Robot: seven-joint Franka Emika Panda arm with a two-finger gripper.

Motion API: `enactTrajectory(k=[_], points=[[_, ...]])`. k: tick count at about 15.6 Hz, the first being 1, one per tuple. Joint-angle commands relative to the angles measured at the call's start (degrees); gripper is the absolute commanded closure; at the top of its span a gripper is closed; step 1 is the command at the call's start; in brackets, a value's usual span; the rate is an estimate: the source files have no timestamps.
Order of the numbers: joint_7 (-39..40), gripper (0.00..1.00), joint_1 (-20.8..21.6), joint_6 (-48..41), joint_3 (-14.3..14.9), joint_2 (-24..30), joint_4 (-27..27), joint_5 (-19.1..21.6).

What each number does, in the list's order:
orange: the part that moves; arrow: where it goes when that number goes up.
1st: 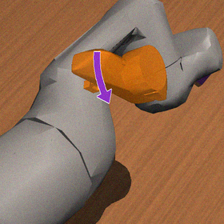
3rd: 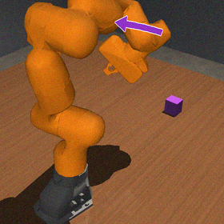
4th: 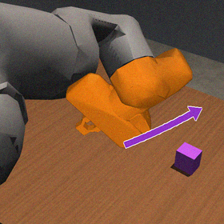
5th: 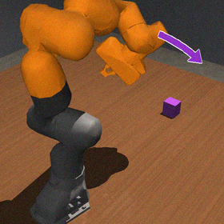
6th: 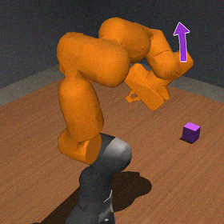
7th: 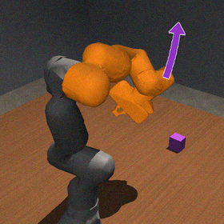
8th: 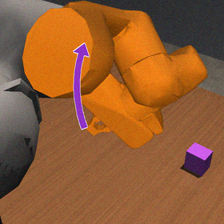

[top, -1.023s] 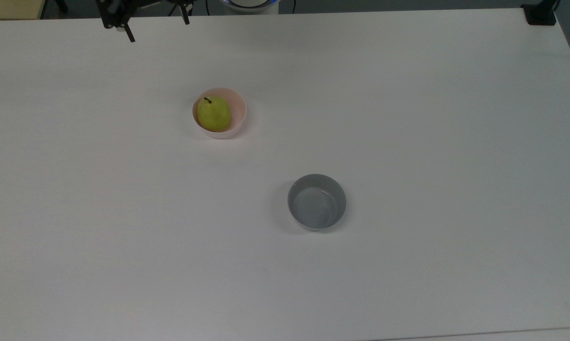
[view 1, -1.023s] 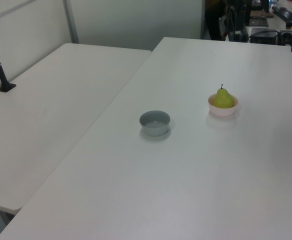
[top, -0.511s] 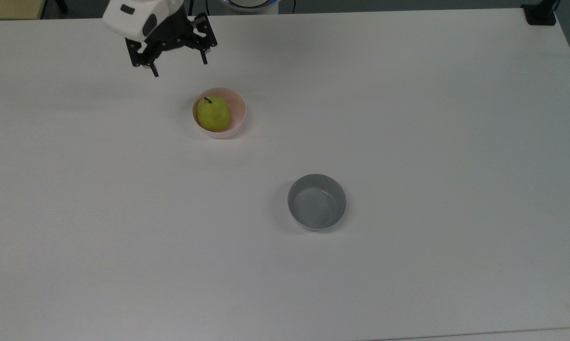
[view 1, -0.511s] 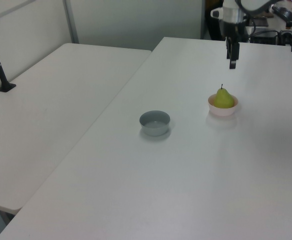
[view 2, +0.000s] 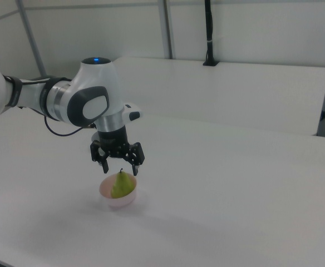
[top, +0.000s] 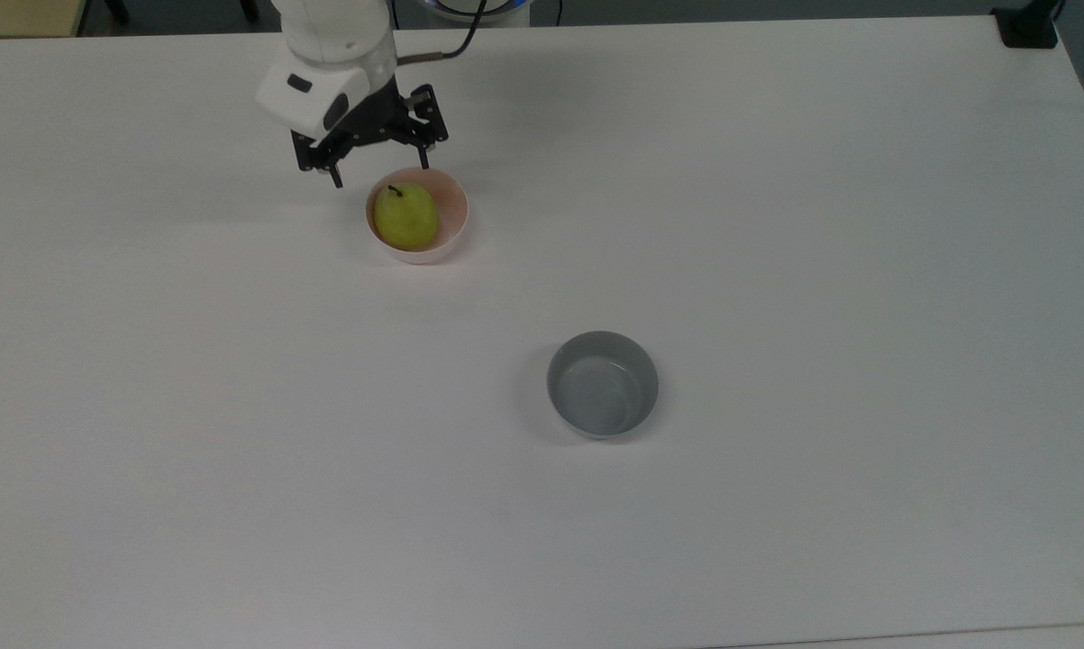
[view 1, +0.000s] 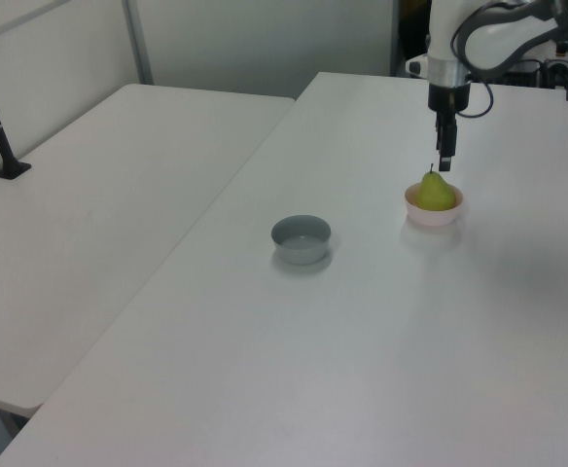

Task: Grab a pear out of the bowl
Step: 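Move the open gripper over the pink bowl and lower onto the pear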

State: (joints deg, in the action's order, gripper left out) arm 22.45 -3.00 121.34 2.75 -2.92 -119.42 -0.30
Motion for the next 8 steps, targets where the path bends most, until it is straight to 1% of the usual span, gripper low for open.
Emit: enactTrajectory(k=[1,6,7,8], points=[[-2.75,0.0,1.5,2.32,0.15,-1.65,-0.99,0.04],[-2.67,0.01,1.68,3.11,0.15,-3.49,-0.91,0.04],[-2.76,0.05,1.68,3.37,0.15,-3.85,-0.91,0.04],[-2.76,0.14,1.68,3.64,0.15,-4.29,-0.91,0.04]])
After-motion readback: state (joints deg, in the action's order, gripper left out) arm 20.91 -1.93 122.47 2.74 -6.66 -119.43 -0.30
